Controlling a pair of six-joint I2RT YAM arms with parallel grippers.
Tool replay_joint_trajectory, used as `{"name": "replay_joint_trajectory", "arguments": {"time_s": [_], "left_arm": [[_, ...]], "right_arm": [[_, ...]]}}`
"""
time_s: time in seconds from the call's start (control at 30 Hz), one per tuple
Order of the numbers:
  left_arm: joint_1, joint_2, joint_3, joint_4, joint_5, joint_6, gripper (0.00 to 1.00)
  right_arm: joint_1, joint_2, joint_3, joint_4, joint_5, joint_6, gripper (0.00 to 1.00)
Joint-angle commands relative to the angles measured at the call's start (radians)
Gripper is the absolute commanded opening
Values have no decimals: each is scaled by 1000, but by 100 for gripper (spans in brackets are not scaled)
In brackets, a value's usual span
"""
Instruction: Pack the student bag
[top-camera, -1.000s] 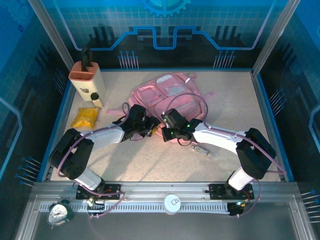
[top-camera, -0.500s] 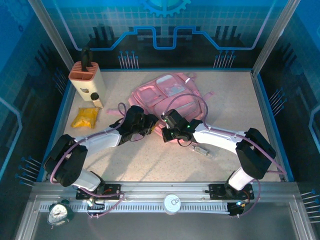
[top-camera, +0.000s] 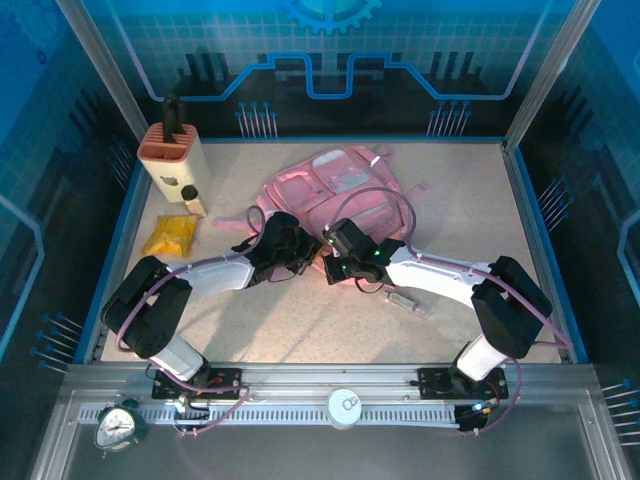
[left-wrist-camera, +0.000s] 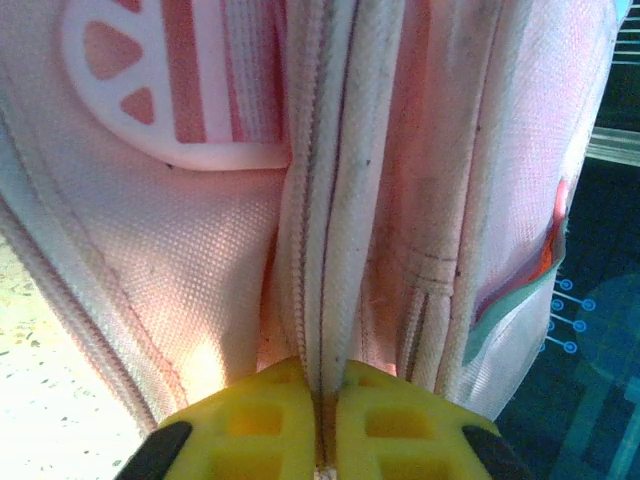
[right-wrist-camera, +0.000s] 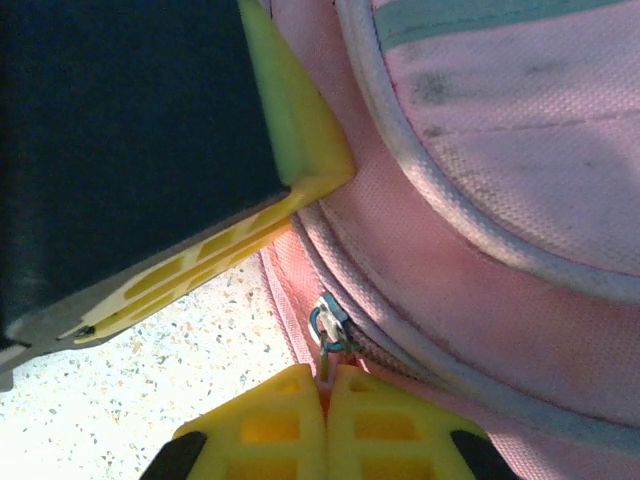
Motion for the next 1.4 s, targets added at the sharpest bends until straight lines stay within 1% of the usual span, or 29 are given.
{"name": "replay_joint_trajectory", "arguments": {"time_s": [0.0,0.1,0.23,0.3,0.37,0.43,0.53,0.67,0.77,0.9,0.97,1.07,1.1,1.13,1.2,1.23,1.37], "left_arm": [[18,-4,56,-72,-29,62,0],[53,-20,60,-106,-11,103,0],[112,-37,68,-138,55,138,0],[127,-51,69,-142,60,160,0],[143,-65,80,-182,61,188,0],[158,-70,83,-189,80,206,0],[164,-59,101,-198,109,230,0],[163,-34,119,-195,143,235,0],[157,-25,120,-187,148,229,0],[153,-20,127,-190,149,232,0],[154,-18,128,-188,150,230,0],[152,-16,129,-181,150,230,0],[151,-15,132,-182,152,230,0],[153,-13,134,-185,156,231,0],[153,-17,138,-195,157,241,0],[154,-20,141,-203,153,251,0],[172,-31,154,-246,149,292,0]], "right_arm": [[14,-21,12,-51,5,-10,0],[0,-49,-13,-68,4,-33,0],[-34,-94,-42,-126,18,-74,0],[-54,-116,-58,-152,31,-98,0],[-82,-141,-75,-168,37,-125,0],[-113,-156,-85,-168,19,-151,0],[-143,-142,-72,-167,12,-177,0],[-143,-103,-64,-98,-61,-209,0],[-142,-77,-43,-76,-78,-199,0],[-142,-49,-35,-45,-76,-206,8],[-143,-32,-27,-46,-72,-211,17],[-141,-5,-25,-30,-71,-214,17],[-141,3,-24,-28,-67,-214,17],[-143,11,-23,-32,-52,-211,14],[-143,14,-15,-56,-10,-200,3],[-143,9,-16,-70,16,-195,0],[-164,-44,-30,-108,92,-193,0]]}}
